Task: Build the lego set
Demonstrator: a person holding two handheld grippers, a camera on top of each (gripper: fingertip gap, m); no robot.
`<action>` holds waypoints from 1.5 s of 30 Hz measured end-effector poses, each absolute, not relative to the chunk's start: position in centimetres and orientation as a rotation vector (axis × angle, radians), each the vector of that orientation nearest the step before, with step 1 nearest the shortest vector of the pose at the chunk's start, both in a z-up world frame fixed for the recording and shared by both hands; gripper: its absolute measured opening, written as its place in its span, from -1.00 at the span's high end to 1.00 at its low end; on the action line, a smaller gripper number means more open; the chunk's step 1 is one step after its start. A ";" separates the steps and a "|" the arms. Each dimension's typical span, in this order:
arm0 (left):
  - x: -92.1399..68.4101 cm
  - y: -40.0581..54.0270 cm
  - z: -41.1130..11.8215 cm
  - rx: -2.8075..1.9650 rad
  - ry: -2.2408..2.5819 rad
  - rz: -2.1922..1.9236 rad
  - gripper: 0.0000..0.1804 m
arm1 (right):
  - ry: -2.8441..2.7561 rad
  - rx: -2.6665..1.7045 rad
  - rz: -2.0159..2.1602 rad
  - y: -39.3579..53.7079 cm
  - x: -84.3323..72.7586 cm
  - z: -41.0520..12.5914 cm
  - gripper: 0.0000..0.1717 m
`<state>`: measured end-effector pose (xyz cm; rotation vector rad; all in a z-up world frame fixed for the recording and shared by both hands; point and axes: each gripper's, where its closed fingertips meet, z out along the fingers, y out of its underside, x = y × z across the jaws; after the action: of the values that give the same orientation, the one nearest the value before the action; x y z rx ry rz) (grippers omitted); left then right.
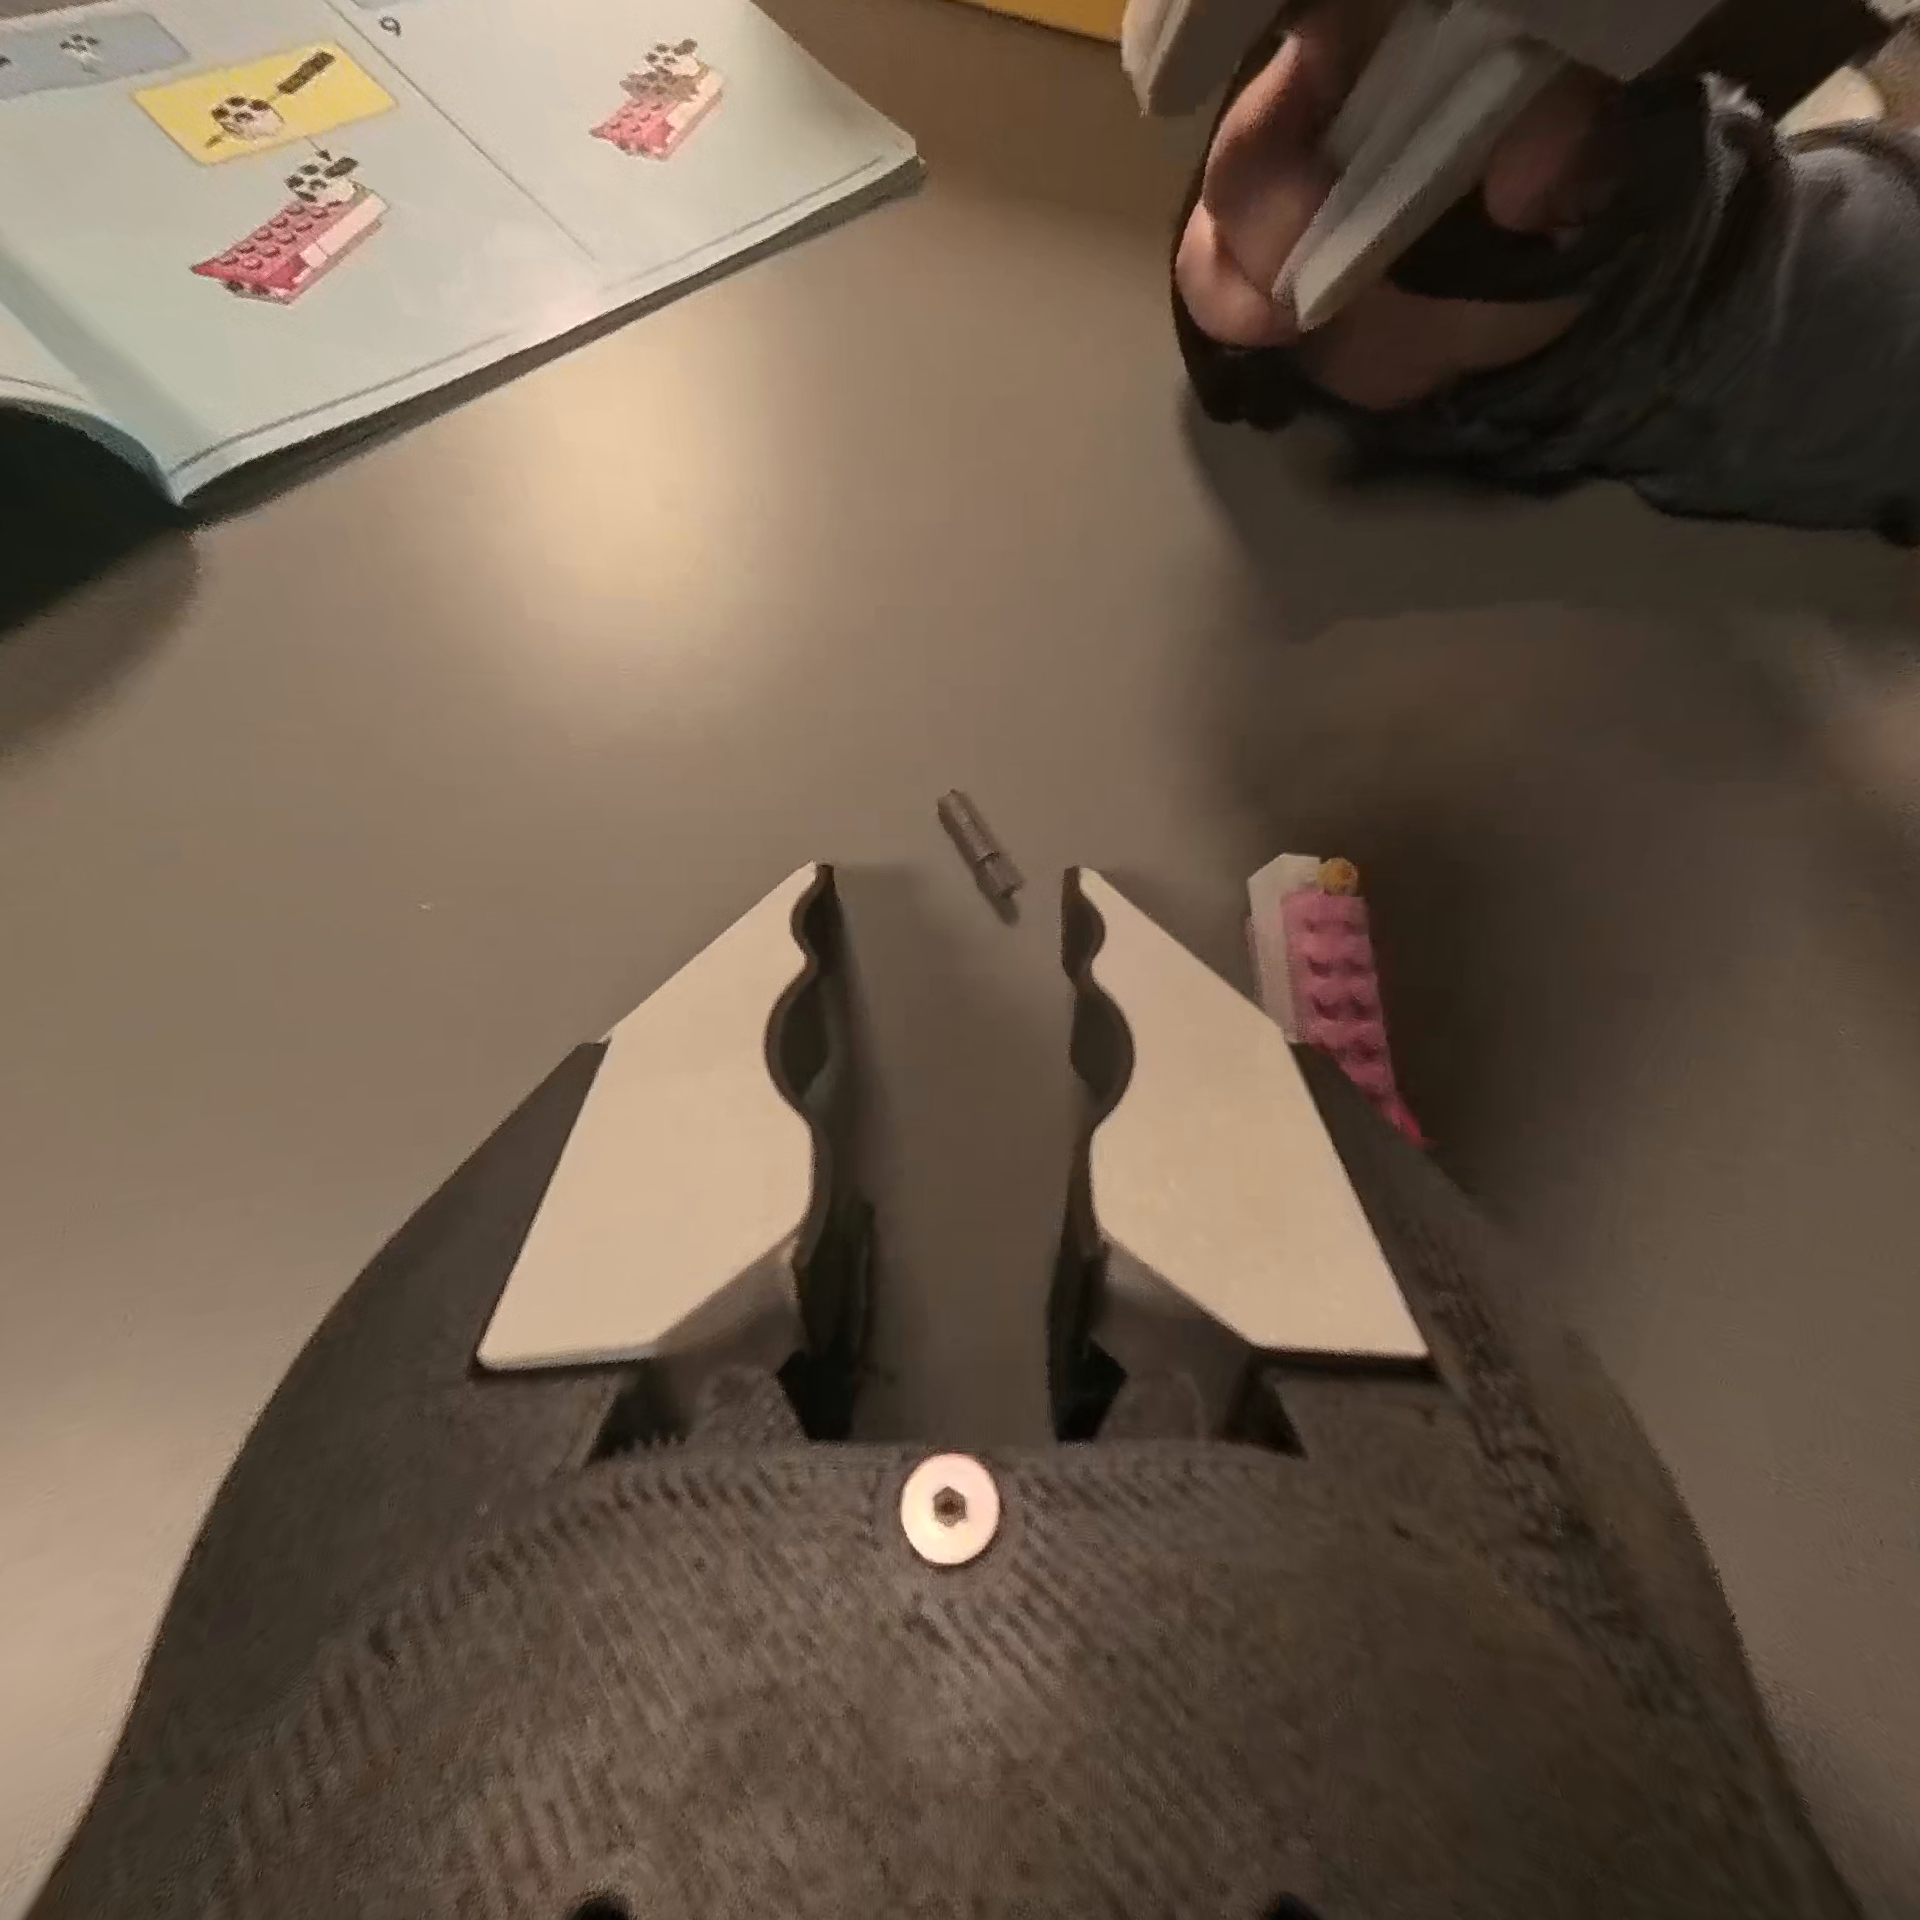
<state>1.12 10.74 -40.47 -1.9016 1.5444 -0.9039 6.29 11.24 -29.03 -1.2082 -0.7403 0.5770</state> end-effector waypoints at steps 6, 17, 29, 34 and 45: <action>1.3 11.5 -40.9 -1.865 1.548 -0.706 0.72 | -0.746 -1.209 0.574 11.2 6.3 -29.1 0.83; 2.7 10.1 -40.9 -1.755 1.682 -0.786 0.75 | -0.775 -1.213 0.558 11.1 6.1 -29.3 0.83; 2.2 11.4 -34.0 -1.375 1.460 -0.580 0.95 | -0.983 -1.211 0.325 10.9 5.4 -31.0 0.84; 2.3 10.3 -33.2 -1.265 1.537 -0.483 0.96 | -1.139 -1.194 0.171 10.4 4.2 -32.4 0.84; 2.6 9.7 -34.3 -1.280 1.614 -0.463 0.96 | -1.266 -1.169 0.003 10.3 3.4 -33.8 0.83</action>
<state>2.58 9.67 -34.33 -1.2805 1.6144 -0.4632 3.40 10.28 -33.85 -1.1689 -1.2660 0.0031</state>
